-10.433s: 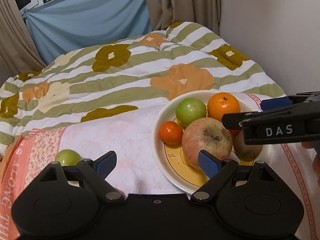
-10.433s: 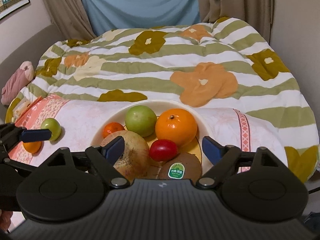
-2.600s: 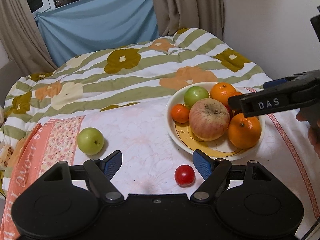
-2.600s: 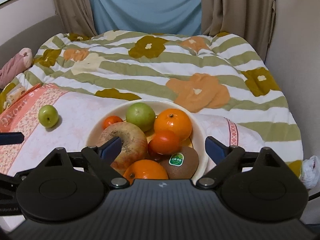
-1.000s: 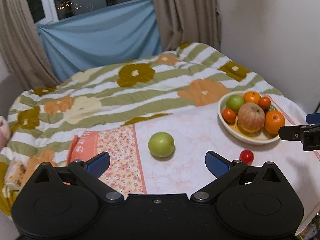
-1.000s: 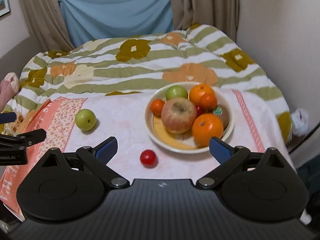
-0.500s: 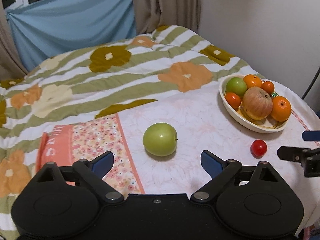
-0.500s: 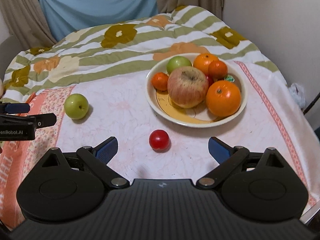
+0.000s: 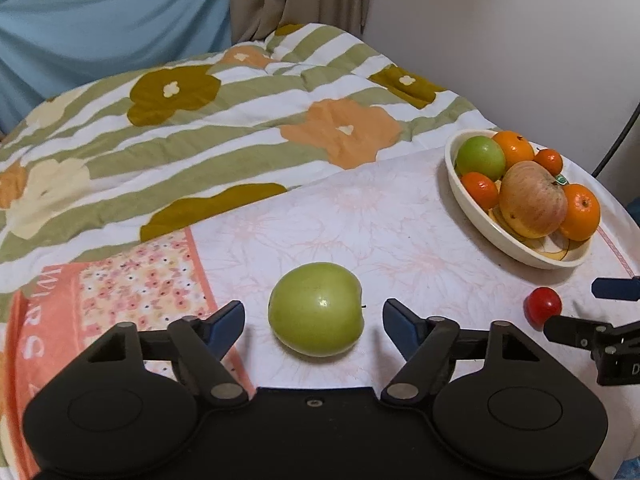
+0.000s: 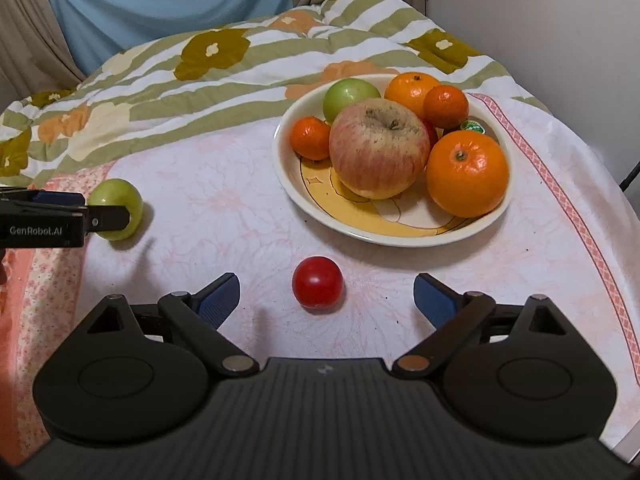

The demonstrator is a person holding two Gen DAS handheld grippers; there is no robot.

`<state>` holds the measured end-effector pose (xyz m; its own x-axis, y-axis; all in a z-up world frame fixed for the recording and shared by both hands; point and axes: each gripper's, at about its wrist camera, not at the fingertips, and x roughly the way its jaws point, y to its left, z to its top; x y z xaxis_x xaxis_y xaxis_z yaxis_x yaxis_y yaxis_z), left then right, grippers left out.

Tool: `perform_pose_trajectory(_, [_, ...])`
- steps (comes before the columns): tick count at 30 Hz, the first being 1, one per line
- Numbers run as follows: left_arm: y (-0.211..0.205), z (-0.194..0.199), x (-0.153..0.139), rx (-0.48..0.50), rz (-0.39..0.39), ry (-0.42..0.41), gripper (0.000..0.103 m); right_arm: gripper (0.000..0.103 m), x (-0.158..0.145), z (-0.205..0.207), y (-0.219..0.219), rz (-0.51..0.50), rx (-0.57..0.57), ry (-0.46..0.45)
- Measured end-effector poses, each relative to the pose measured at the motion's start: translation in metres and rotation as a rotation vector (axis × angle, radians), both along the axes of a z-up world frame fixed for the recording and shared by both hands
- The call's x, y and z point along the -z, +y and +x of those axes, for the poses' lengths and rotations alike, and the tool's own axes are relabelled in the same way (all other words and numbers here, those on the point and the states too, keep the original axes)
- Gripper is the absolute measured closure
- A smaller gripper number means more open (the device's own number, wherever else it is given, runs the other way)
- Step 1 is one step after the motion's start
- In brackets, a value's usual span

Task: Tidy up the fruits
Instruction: 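Grasp the green apple with the left tool while the right tool grasps the red tomato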

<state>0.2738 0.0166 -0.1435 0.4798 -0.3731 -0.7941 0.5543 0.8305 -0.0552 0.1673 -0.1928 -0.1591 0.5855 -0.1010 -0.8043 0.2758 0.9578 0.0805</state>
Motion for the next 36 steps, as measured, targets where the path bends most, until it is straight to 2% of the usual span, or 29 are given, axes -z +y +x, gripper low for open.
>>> perform_pose_trajectory(8, [-0.001,0.008,0.007,-0.007,-0.022,0.021,0.034,0.000,0.008,0.006,0.000,0.003,0.002,0.017])
perform_pose_trajectory(11, [-0.001,0.011,0.009,-0.006,-0.028,0.028,0.043,0.000,0.008,0.008,0.001,0.000,-0.001,0.019])
perform_pose_trajectory(20, [-0.004,0.004,0.008,0.014,0.000,-0.001,0.043,0.009,0.015,0.008,0.003,-0.019,-0.013,0.034])
perform_pose_trajectory(24, [-0.005,-0.002,0.006,0.023,0.014,-0.016,0.043,0.021,0.019,0.012,0.004,-0.033,-0.034,0.039])
perform_pose_trajectory(32, [-0.008,-0.013,0.003,0.028,0.036,-0.030,0.043,0.039,0.023,0.020,0.009,-0.047,-0.083,0.045])
perform_pose_trajectory(34, [-0.008,-0.015,0.001,0.026,0.039,-0.034,0.043,0.047,0.023,0.022,0.012,-0.058,-0.094,0.050])
perform_pose_trajectory(36, [-0.008,-0.017,-0.001,0.022,0.041,-0.038,0.043,0.050,0.023,0.022,0.015,-0.079,-0.106,0.055])
